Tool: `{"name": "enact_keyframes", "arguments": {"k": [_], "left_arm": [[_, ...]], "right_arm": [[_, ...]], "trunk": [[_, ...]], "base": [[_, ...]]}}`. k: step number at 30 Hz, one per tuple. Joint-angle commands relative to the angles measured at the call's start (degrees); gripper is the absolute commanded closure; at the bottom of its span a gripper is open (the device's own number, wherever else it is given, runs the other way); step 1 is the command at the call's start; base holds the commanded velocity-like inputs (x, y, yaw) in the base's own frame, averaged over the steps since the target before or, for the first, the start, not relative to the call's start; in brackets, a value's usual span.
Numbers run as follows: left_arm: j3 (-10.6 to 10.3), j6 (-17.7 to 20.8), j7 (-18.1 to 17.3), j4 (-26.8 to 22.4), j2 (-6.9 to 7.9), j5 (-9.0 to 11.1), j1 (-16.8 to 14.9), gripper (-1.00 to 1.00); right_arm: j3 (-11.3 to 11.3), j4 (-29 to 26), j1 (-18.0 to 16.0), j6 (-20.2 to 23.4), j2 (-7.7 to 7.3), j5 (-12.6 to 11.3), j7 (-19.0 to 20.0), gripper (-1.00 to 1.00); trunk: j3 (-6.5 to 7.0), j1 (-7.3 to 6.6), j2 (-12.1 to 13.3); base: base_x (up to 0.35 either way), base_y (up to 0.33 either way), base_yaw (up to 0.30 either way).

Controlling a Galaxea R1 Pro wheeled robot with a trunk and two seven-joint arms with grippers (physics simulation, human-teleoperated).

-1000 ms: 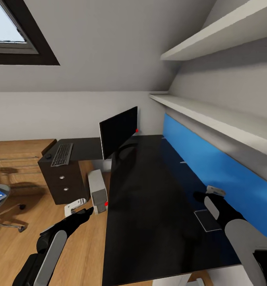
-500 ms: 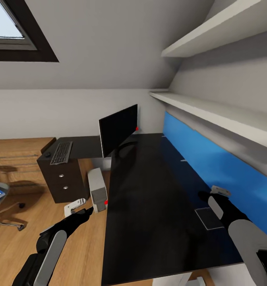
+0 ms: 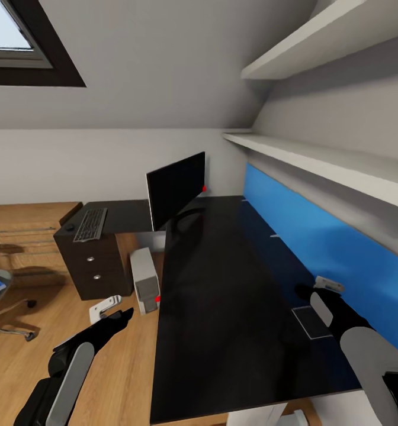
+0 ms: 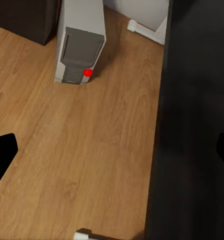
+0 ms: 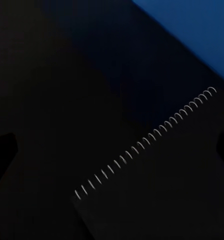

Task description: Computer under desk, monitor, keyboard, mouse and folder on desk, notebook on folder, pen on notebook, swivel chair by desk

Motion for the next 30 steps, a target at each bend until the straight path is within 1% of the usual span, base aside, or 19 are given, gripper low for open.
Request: {"name": "enact_keyframes", "arguments": {"k": [1,4,6,9,10,11,13,19,30], "left_arm": [[0.02,0.16,0.5,-0.06,0.01,0.61,-0.04,-1.0],[0.14,0.15,0.75,0.01,0.01,0.61,-0.04,-1.0],[1.95,0.09,2.22,0.24,-0.01,0.61,-0.04,-1.0],[3.44,0.07,2.75,0.29,-0.04,0.61,-0.04,-1.0],[4.28,0.06,2.96,0.31,-0.05,0.59,-0.04,-1.0],[4.28,0.06,2.96,0.31,-0.05,0.59,-0.04,-1.0],[5.09,0.05,3.13,0.36,-0.06,0.56,-0.04,-1.0],[5.72,-0.01,3.26,0.41,-0.07,0.53,-0.04,-1.0],[5.98,-0.04,3.31,0.43,-0.08,0.52,-0.04,-1.0]], "right_arm": [[-0.01,-0.13,-0.02,0.27,0.0,-0.4,-0.27,-1.0],[-0.02,-0.13,-0.04,0.26,0.0,-0.4,-0.31,-1.0],[-0.03,-0.13,-0.07,0.25,0.0,-0.4,-0.34,-1.0],[-0.03,-0.13,-0.06,0.24,-0.02,-0.4,-0.35,-1.0],[-0.03,-0.13,-0.04,0.24,-0.04,-0.38,-0.35,-1.0],[-0.03,-0.13,-0.04,0.24,-0.04,-0.38,-0.35,-1.0],[-0.03,-0.13,-0.05,0.23,-0.11,-0.39,-0.35,-1.0],[-0.03,-0.13,-0.05,0.23,-0.16,-0.39,-0.36,-1.0],[-0.03,-0.13,-0.07,0.23,-0.18,-0.34,-0.36,-1.0]], "trunk": [[-0.28,0.23,-0.46],[-0.89,0.89,-1.67],[-1.3,1.33,-2.47],[-1.91,1.99,-3.67],[-2.11,2.21,-4.07],[-2.32,2.43,-4.47],[-2.72,2.86,-5.27],[-3.95,4.18,-7.68],[-6.18,6.6,-12.09]], "base": [[0.0,0.0,0.0],[0.0,0.0,0.0],[0.0,0.0,0.0],[0.0,0.0,0.0],[0.0,0.0,0.0],[0.0,0.0,0.0],[0.0,0.0,0.0],[0.0,0.0,0.0],[0.0,0.0,0.0]]}}
